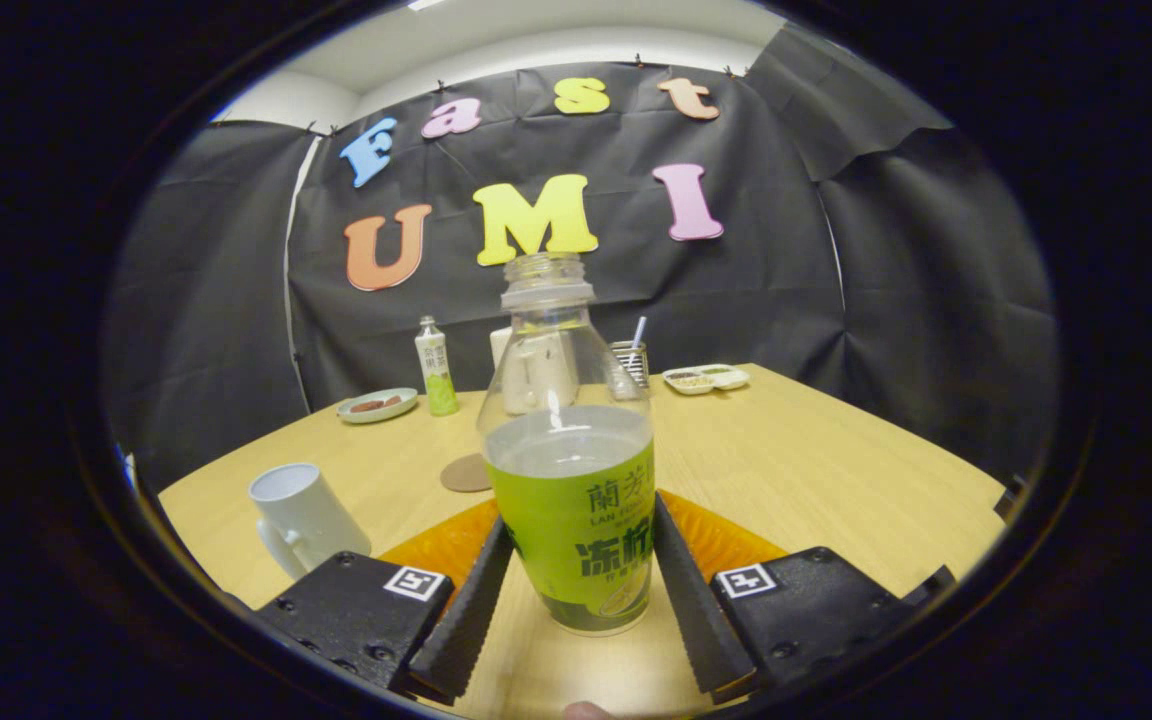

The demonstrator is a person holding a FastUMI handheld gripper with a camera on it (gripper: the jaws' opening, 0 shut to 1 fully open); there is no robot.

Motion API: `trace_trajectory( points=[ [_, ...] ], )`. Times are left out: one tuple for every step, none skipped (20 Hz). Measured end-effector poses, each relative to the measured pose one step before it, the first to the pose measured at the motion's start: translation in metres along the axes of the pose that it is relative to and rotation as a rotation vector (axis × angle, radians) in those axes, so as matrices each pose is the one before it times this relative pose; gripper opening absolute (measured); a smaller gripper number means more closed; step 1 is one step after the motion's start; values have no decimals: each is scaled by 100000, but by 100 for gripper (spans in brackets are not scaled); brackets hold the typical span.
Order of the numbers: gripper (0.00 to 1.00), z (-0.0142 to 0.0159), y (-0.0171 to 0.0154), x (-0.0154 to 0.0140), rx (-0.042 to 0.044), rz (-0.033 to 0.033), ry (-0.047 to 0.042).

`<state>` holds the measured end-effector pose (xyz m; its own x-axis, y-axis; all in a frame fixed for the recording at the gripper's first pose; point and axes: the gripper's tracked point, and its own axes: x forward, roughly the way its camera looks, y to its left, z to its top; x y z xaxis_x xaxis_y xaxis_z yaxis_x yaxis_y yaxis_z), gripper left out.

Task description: Take the bottle from table, then pour the juice into the cup, finally place the bottle on the coaster

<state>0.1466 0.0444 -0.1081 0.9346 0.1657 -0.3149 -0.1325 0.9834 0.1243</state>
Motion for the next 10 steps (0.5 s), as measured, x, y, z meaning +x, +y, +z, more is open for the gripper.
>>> trace_trajectory(
  points=[
    [83, 326, 547, -444, -1792, 1403, -196],
    [81, 292, 506, -218, -1997, 1152, -332],
    [80, 410, 478, -100, -2802, 862, -138],
    [79, 149, 507, -200, -3853, 912, 324],
    [78, 523, 623, -193, -3694, 1612, -205],
    [77, 512, 833, -95, -4280, 2063, 273],
    [76, 190, 628, 17, -4316, 1510, 932],
    [75, 414, 619, 169, -5466, 1250, 1038],
    [75, 369, 249, 166, -5056, 213, 835],
    [75, 399, 373, 173, -5617, 223, 654]
  ],
)
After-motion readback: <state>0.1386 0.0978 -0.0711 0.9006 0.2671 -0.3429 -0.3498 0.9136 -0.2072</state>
